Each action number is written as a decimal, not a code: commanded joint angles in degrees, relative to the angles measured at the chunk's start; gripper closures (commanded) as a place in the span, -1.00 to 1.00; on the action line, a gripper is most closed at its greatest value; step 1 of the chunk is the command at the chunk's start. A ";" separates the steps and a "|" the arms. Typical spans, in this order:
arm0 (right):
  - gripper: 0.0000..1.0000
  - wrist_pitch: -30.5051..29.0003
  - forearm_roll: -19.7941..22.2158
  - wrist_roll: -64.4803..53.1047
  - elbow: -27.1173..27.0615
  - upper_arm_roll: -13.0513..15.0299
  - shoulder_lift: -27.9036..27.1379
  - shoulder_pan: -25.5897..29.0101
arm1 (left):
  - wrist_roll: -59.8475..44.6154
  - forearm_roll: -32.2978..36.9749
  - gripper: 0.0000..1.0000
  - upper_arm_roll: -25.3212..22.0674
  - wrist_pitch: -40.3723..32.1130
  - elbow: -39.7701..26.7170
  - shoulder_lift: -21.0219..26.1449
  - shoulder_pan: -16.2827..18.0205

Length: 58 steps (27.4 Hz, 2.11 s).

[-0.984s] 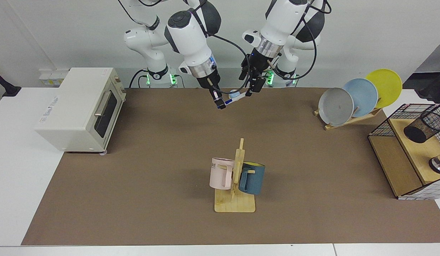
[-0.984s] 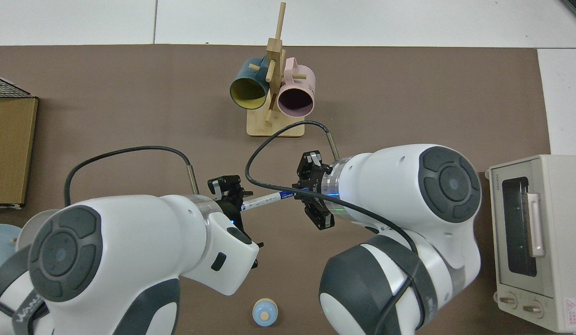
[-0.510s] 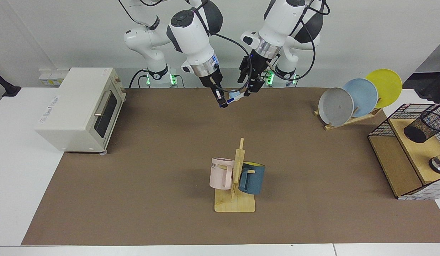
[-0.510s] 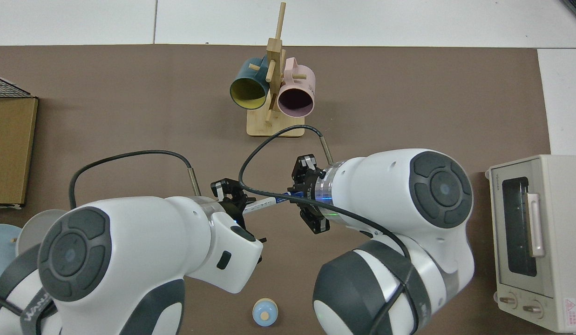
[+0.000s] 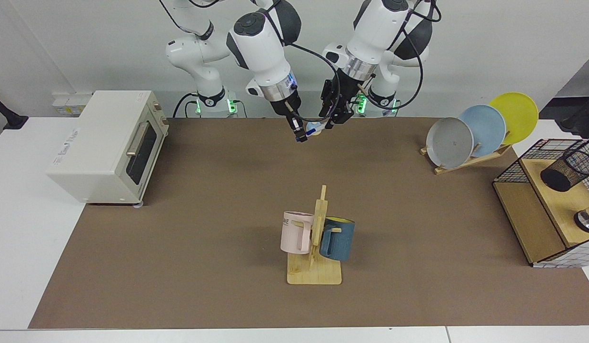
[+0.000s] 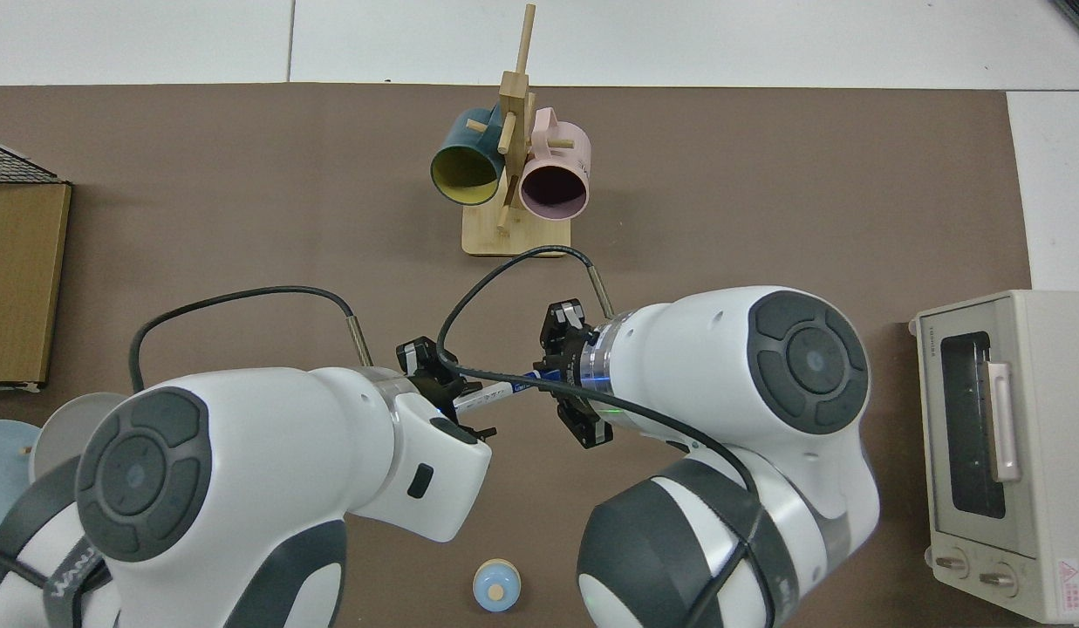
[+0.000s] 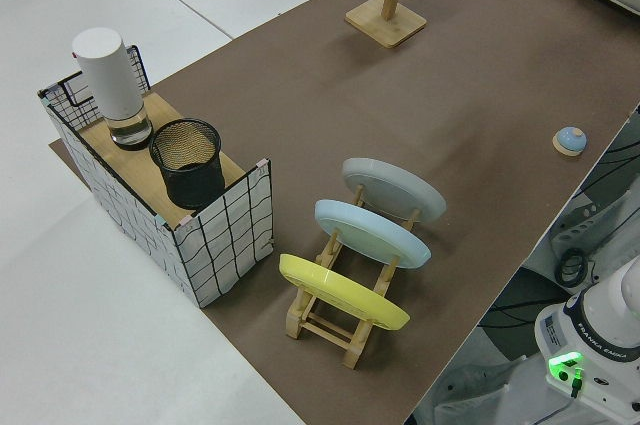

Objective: Put markers into pen holder
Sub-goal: 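Open the right gripper and withdraw it while the left gripper holds, then carry the marker with the left gripper over the white pen holder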

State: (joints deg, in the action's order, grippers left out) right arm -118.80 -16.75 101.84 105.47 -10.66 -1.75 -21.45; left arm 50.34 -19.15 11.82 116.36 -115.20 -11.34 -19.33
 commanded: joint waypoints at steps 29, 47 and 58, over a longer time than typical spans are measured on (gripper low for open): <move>-1.00 8.14 1.80 -23.50 -0.44 0.99 1.13 2.90 | -1.48 5.87 1.00 -0.31 -1.66 -1.43 -0.79 -0.44; -1.00 24.40 16.39 -88.09 -2.90 1.25 6.84 18.63 | -1.48 11.67 1.00 -1.10 -4.39 -1.35 -0.79 0.53; -1.00 24.50 21.76 -97.89 -2.99 1.25 7.46 21.97 | -1.04 23.18 1.00 -1.10 -11.15 -0.64 -0.87 4.83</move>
State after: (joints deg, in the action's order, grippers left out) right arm -94.04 3.16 5.21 102.17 -8.45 5.58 -0.78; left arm 49.40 -1.22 10.45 108.64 -115.81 -11.27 -16.72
